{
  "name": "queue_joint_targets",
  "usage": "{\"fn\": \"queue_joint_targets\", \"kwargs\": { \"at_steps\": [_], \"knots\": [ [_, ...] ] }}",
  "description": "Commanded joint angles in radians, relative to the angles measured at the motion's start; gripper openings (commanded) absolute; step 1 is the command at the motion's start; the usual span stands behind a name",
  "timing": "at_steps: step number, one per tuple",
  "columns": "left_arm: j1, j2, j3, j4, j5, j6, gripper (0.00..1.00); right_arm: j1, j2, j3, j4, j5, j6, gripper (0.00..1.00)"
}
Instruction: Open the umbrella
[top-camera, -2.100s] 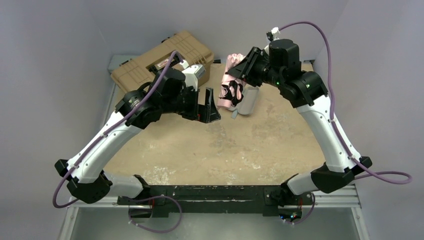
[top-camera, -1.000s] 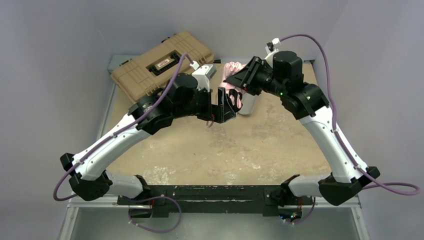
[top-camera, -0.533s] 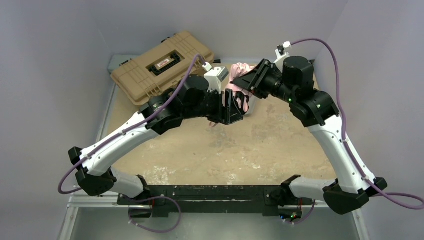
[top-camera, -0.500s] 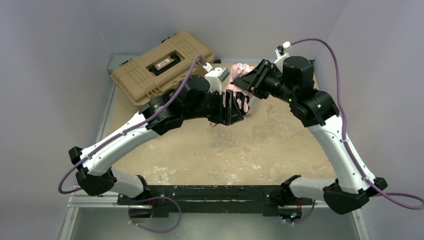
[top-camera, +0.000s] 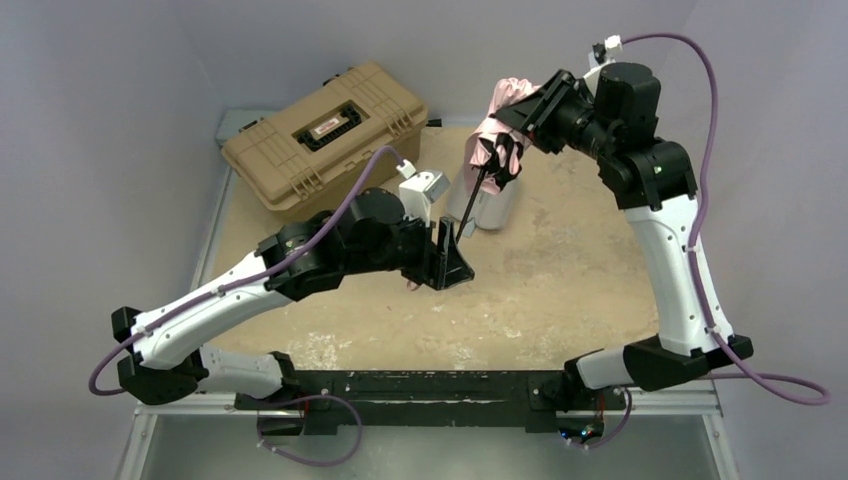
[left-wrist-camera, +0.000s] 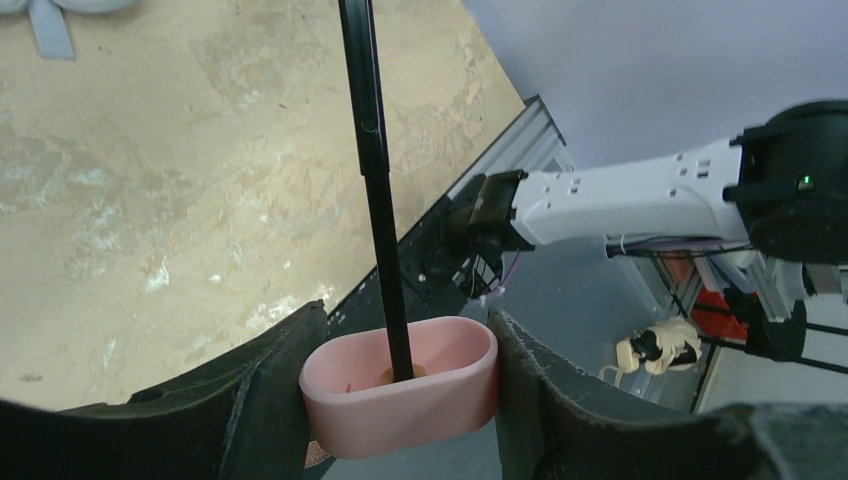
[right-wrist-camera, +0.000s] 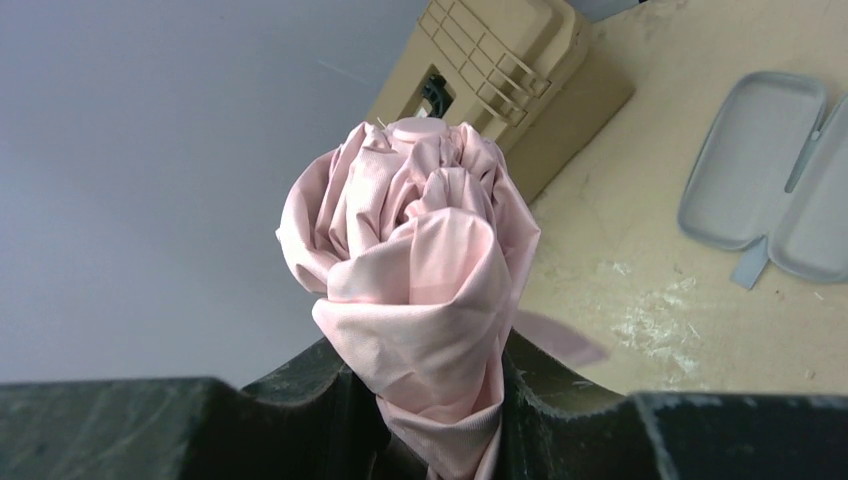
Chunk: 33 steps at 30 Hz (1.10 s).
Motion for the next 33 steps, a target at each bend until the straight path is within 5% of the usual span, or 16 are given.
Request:
{"fn": "queue_joint_targets", "kwargs": {
  "at_steps": [1, 3, 6, 8, 14, 21, 26, 28, 30, 33],
  "knots": [
    [-0.036, -0.085, -0.077, -0.006, 0.036, -0.060, 0.00, -0.057, 0.010, 0.090, 0.067, -0.030, -0.006, 0.00],
    [-0.042, -0.098, -0.088, -0.022, 0.039, -0.064, 0.02, -0.066, 0.007, 0.085, 0.079, -0.052, 0.009, 0.00],
    [-0.046, -0.100, -0.050, -0.082, -0.020, -0.055, 0.71, -0.066, -0.022, 0.027, 0.107, -0.098, 0.025, 0.00],
    [-0.046, -0.093, 0.011, -0.110, -0.085, -0.022, 0.99, -0.066, -0.055, -0.035, 0.118, -0.116, 0.027, 0.00],
    [-0.015, 0.019, 0.281, -0.189, -0.190, 0.112, 1.00, -0.064, -0.154, -0.202, 0.152, -0.156, 0.042, 0.00],
    [0.039, 0.197, 0.393, -0.129, -0.058, 0.136, 0.84, -0.064, -0.161, -0.158, 0.135, -0.170, 0.057, 0.00],
    [0.037, 0.269, 0.373, -0.118, -0.007, 0.112, 0.63, -0.064, -0.143, -0.108, 0.134, -0.181, 0.058, 0.00],
    [0.036, 0.262, 0.327, -0.104, 0.012, 0.111, 0.38, -0.070, -0.117, -0.059, 0.113, -0.152, 0.024, 0.00],
    [0.036, 0.236, 0.270, -0.087, 0.022, 0.100, 0.01, -0.078, -0.073, 0.016, 0.076, -0.117, -0.002, 0.00],
    [0.033, 0.158, 0.156, -0.052, 0.023, 0.079, 0.00, -0.127, -0.011, 0.099, 0.076, -0.120, 0.006, 0.00]
  ]
}}
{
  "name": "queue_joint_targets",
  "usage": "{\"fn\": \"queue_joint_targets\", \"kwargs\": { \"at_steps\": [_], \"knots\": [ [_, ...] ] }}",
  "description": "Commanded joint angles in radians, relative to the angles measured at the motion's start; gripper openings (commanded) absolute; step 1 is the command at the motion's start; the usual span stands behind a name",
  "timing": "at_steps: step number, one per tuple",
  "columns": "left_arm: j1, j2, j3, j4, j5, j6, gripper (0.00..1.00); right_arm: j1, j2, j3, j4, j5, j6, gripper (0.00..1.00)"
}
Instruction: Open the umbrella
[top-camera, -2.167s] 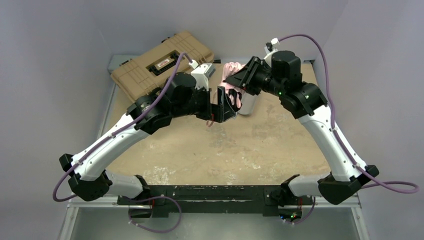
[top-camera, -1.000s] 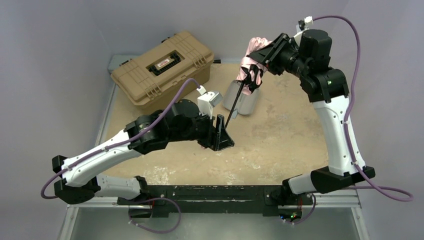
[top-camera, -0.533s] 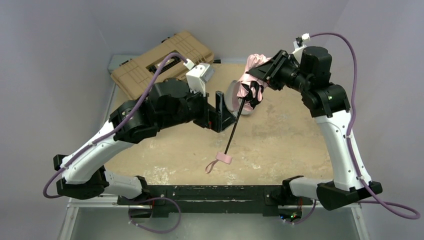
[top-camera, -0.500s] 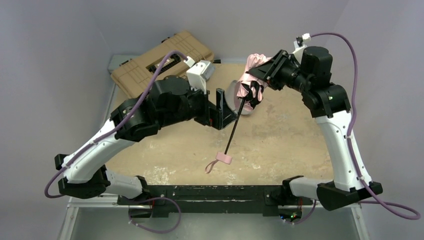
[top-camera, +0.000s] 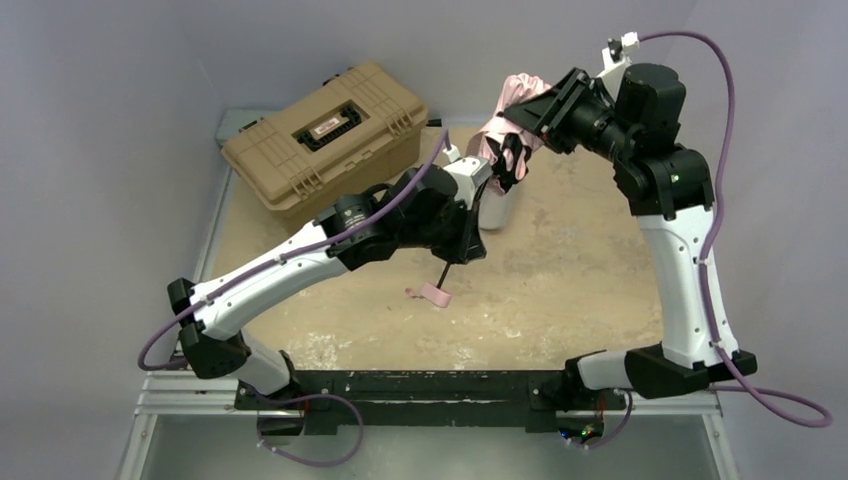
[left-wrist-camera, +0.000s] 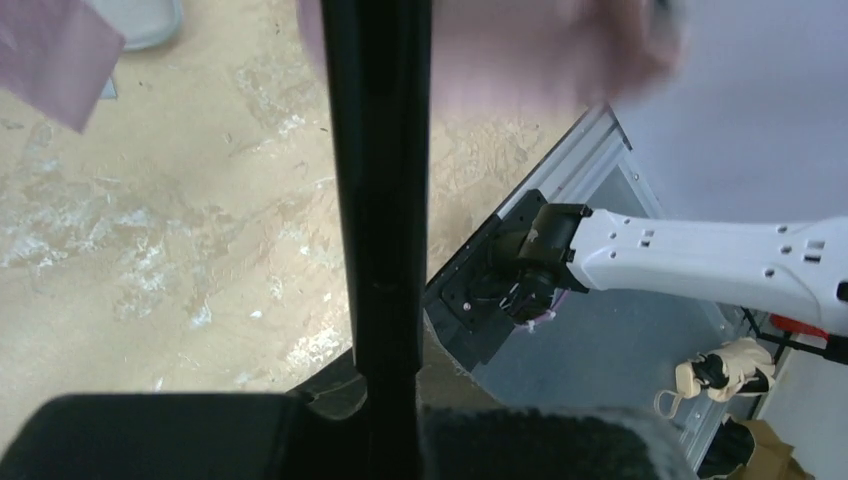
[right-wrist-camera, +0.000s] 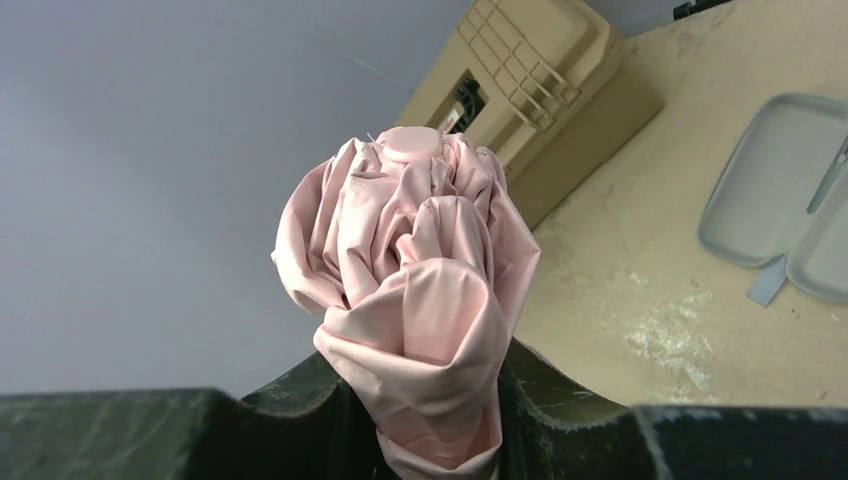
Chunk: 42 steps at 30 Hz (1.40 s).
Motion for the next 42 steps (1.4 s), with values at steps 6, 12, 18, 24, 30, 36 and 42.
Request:
{"fn": "queue_joint_targets", "kwargs": {
  "at_steps": [6, 12, 18, 24, 30, 36, 42],
  "knots": [
    [-0.009, -0.316, -0.344, 0.065, 0.081, -0.056, 0.00, -0.223, 0.204, 0.296, 0.104, -0.068, 0.086, 0.00],
    [-0.035, -0.537, -0.559, 0.022, 0.125, -0.125, 0.22, -0.301, 0.254, 0.308, 0.144, -0.121, 0.126, 0.00],
    [-0.033, -0.553, -0.416, -0.008, -0.003, -0.085, 0.94, -0.296, 0.141, 0.050, 0.203, -0.187, 0.102, 0.00],
    [0.051, -0.334, -0.136, 0.018, 0.052, -0.004, 1.00, -0.231, 0.053, -0.089, 0.204, -0.211, 0.083, 0.00],
    [0.141, -0.186, -0.024, 0.080, 0.159, 0.004, 1.00, -0.183, 0.025, -0.093, 0.164, -0.221, 0.065, 0.00],
    [0.159, -0.073, 0.042, 0.102, 0.230, 0.020, 0.88, -0.163, 0.012, -0.089, 0.153, -0.261, 0.083, 0.00],
    [0.166, -0.016, 0.068, 0.166, 0.272, 0.005, 0.63, -0.146, -0.001, -0.119, 0.162, -0.280, 0.096, 0.00]
  ]
}}
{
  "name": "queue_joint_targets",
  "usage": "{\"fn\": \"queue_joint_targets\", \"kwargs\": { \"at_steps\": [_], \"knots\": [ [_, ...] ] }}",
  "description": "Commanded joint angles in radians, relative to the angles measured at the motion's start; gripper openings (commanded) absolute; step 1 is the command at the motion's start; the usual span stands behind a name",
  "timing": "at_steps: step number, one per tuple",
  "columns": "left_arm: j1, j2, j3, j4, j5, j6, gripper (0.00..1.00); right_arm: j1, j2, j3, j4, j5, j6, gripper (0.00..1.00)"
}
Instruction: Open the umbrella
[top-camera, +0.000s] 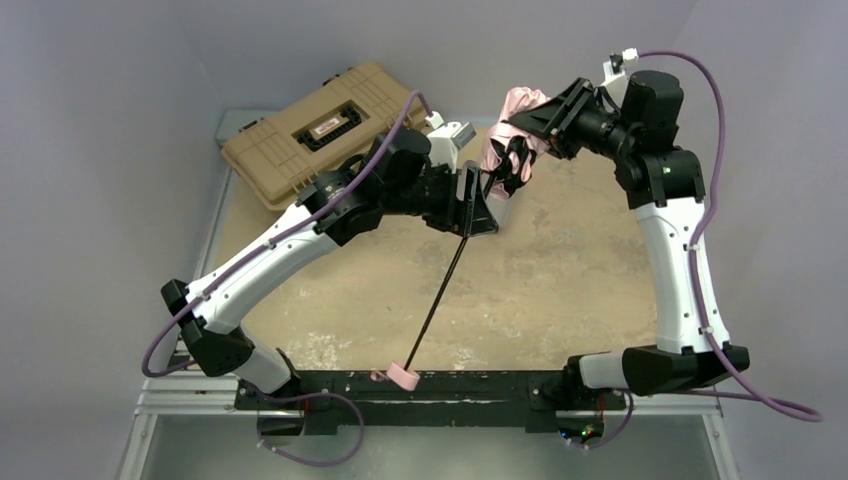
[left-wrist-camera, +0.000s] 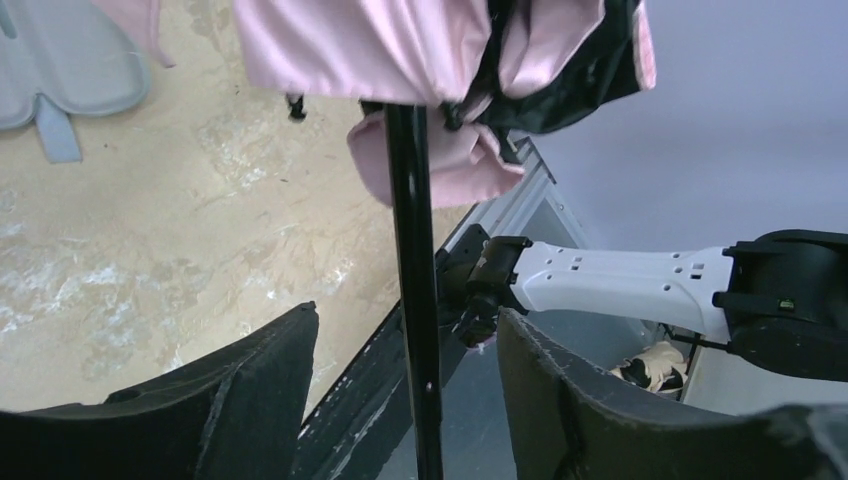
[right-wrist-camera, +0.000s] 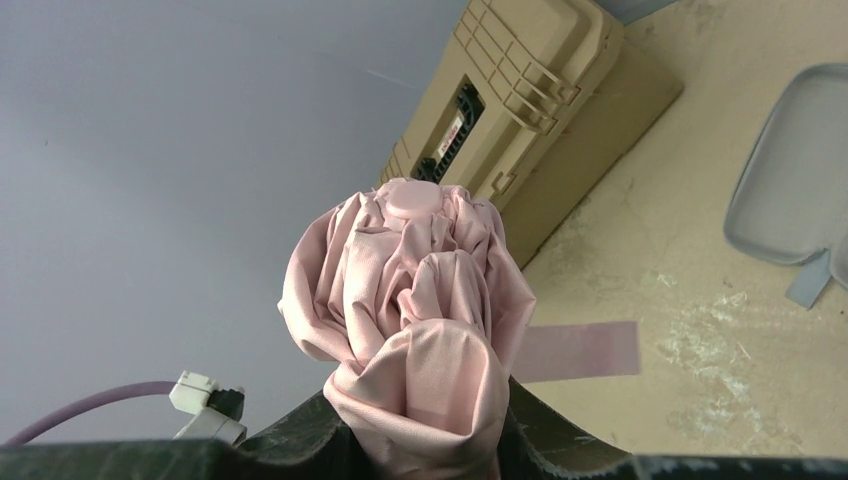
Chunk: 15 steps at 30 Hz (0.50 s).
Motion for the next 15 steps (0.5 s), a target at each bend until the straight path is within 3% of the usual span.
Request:
{"fn": "queue_joint_targets", "kwargs": {
  "at_steps": [1, 4, 8, 11, 12, 13, 14, 15],
  "knots": [
    [0.014, 0.014, 0.060, 0.100, 0.067, 0.002, 0.60, 0.015, -0.035, -0.019, 0.074, -0.056, 0.032, 0.00],
    [0.020, 0.023, 0.049, 0.135, 0.085, -0.028, 0.44, 0.018, -0.042, -0.060, 0.095, -0.068, 0.038, 0.00],
    [0.030, 0.043, 0.045, 0.140, 0.087, -0.079, 0.00, 0.018, -0.048, -0.106, 0.119, -0.079, 0.046, 0.00],
    [0.041, 0.049, 0.044, 0.119, 0.055, -0.124, 0.00, 0.018, -0.044, -0.127, 0.139, -0.104, 0.045, 0.00],
    [0.048, 0.046, 0.039, 0.115, 0.048, -0.143, 0.00, 0.019, -0.033, -0.119, 0.118, -0.120, 0.026, 0.20],
    [0.058, 0.041, 0.034, 0.109, 0.044, -0.160, 0.00, 0.018, -0.022, -0.104, 0.091, -0.128, 0.002, 0.58],
    [0.072, 0.035, 0.033, 0.094, 0.038, -0.168, 0.00, 0.018, -0.003, -0.082, 0.051, -0.121, -0.025, 0.87],
    [0.096, 0.024, 0.032, 0.077, 0.029, -0.172, 0.00, 0.017, 0.010, -0.053, 0.003, -0.091, -0.053, 0.94]
  ]
}}
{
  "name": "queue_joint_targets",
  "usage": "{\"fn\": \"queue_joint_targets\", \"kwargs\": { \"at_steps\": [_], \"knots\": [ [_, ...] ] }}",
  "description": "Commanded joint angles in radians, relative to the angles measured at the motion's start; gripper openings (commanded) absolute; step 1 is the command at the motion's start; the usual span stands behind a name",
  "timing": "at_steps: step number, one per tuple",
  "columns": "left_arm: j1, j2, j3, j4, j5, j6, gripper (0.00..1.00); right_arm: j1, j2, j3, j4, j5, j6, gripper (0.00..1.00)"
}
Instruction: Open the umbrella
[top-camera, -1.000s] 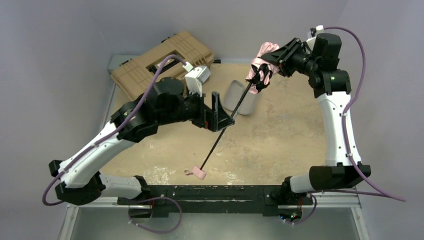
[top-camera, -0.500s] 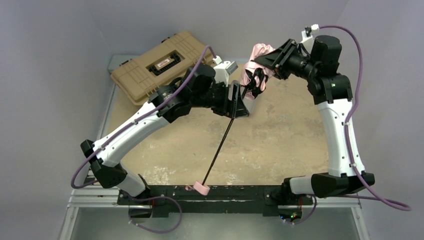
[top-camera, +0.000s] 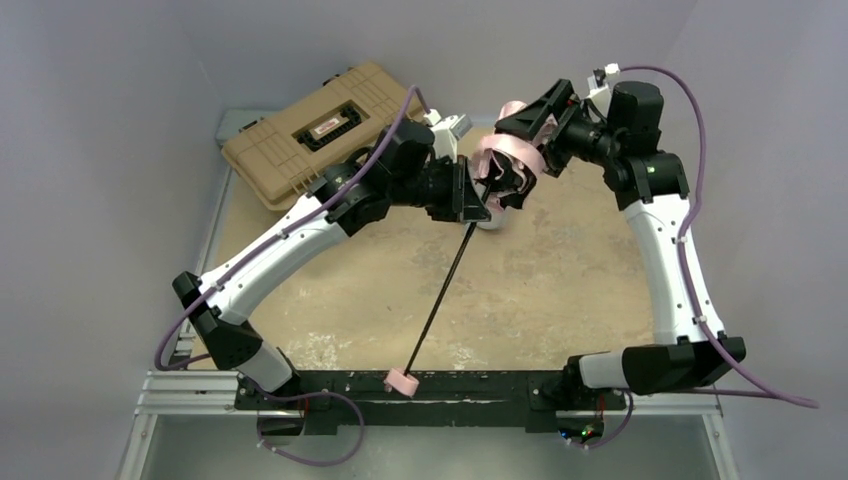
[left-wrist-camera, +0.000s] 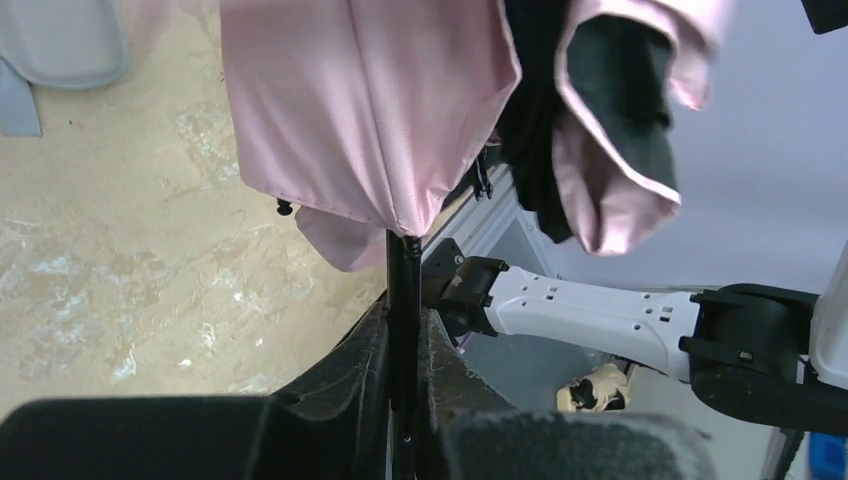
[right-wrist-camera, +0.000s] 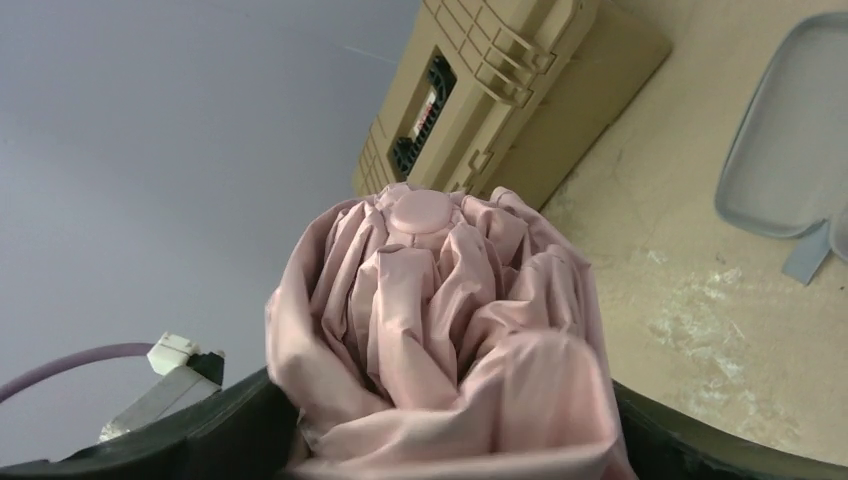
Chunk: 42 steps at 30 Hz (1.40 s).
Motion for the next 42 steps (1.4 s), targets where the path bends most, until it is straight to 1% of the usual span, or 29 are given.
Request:
{"fn": "queue_joint_targets", "kwargs": {
  "at_steps": [1, 3, 5, 7, 9, 10, 12, 13, 14, 15, 16, 17, 18, 19, 21, 23, 24, 26, 27, 28, 29, 30, 33, 34, 36, 38, 40, 42],
  "knots": [
    [0.073, -0.044, 0.022, 0.014, -0.029, -0.060, 0.00, 0.008, 0.025, 0.095, -0.093, -0.019, -0.087, 0.96],
    [0.128, -0.059, 0.045, -0.031, -0.034, -0.043, 0.00, 0.001, 0.032, 0.124, -0.154, 0.028, -0.120, 0.98],
    [0.191, -0.072, 0.098, -0.100, -0.058, -0.005, 0.00, -0.013, 0.021, 0.123, -0.187, 0.067, -0.131, 0.99],
    [0.244, -0.090, 0.168, -0.193, -0.157, 0.026, 0.00, -0.034, 0.000, 0.109, -0.207, 0.102, -0.134, 0.99],
    [0.280, -0.118, 0.196, -0.234, -0.272, 0.026, 0.00, -0.053, -0.017, 0.102, -0.224, 0.140, -0.142, 0.99],
    [0.290, -0.118, 0.199, -0.231, -0.275, 0.020, 0.00, -0.056, -0.025, 0.101, -0.228, 0.154, -0.145, 0.99],
    [0.276, -0.043, 0.262, -0.229, -0.129, 0.014, 0.00, -0.057, -0.033, 0.097, -0.227, 0.169, -0.146, 0.99],
    [0.233, 0.023, 0.327, -0.260, -0.065, 0.018, 0.00, -0.058, -0.037, 0.091, -0.218, 0.166, -0.141, 0.99],
    [0.178, 0.093, 0.411, -0.324, -0.016, 0.034, 0.00, -0.057, -0.039, 0.085, -0.207, 0.159, -0.136, 0.99],
    [0.128, 0.169, 0.490, -0.409, 0.000, 0.052, 0.00, -0.057, -0.039, 0.083, -0.200, 0.152, -0.129, 0.99],
    [0.085, 0.223, 0.540, -0.433, 0.026, 0.060, 0.00, -0.057, -0.039, 0.084, -0.197, 0.148, -0.125, 0.99],
    [0.062, 0.249, 0.556, -0.417, 0.069, 0.056, 0.00, -0.056, -0.041, 0.084, -0.191, 0.145, -0.120, 0.99],
    [0.057, 0.246, 0.541, -0.366, 0.099, 0.044, 0.00, -0.058, -0.045, 0.085, -0.186, 0.144, -0.119, 0.99],
    [0.060, 0.209, 0.517, -0.309, 0.102, 0.035, 0.00, -0.058, -0.052, 0.085, -0.183, 0.145, -0.118, 0.99],
    [0.097, 0.133, 0.504, -0.253, 0.016, 0.035, 0.00, -0.057, -0.068, 0.083, -0.169, 0.147, -0.115, 0.99],
    [0.179, 0.044, 0.467, -0.232, -0.100, 0.004, 0.00, -0.058, -0.092, 0.068, -0.145, 0.148, -0.105, 0.99],
    [0.227, -0.020, 0.399, -0.194, -0.144, -0.028, 0.00, -0.058, -0.104, 0.059, -0.131, 0.146, -0.097, 0.99],
    [0.321, -0.150, 0.151, -0.084, -0.183, -0.138, 0.00, -0.058, -0.123, 0.041, -0.111, 0.147, -0.082, 0.99],
    [0.365, -0.202, 0.038, -0.008, -0.156, -0.246, 0.00, -0.057, -0.128, 0.036, -0.105, 0.150, -0.079, 0.99],
    [0.395, -0.234, -0.079, 0.074, -0.090, -0.325, 0.00, -0.057, -0.131, 0.036, -0.107, 0.154, -0.080, 0.99],
    [0.405, -0.245, -0.166, 0.143, -0.018, -0.396, 0.00, -0.058, -0.131, 0.039, -0.112, 0.157, -0.083, 0.99],
    [0.391, -0.243, -0.215, 0.180, 0.024, -0.436, 0.00, -0.057, -0.129, 0.042, -0.116, 0.157, -0.086, 0.99],
    [0.281, -0.215, -0.293, 0.280, 0.093, -0.534, 0.00, -0.057, -0.126, 0.044, -0.113, 0.139, -0.090, 0.98],
    [0.248, -0.207, -0.303, 0.354, 0.117, -0.578, 0.00, -0.057, -0.129, 0.041, -0.102, 0.135, -0.088, 0.99],
    [0.220, -0.187, -0.317, 0.595, 0.155, -0.688, 0.00, -0.057, -0.141, 0.032, -0.076, 0.109, -0.088, 0.96],
    [0.227, -0.170, -0.345, 0.939, 0.165, -0.831, 0.00, -0.057, -0.162, 0.000, -0.015, 0.060, -0.056, 0.92],
    [0.250, -0.116, -0.338, 1.173, 0.146, -0.973, 0.00, -0.057, -0.182, -0.018, 0.046, 0.029, -0.030, 0.90],
    [0.261, -0.077, -0.339, 1.338, 0.087, -1.080, 0.00, -0.058, -0.202, -0.033, 0.110, 0.001, -0.005, 0.82]
  ]
}}
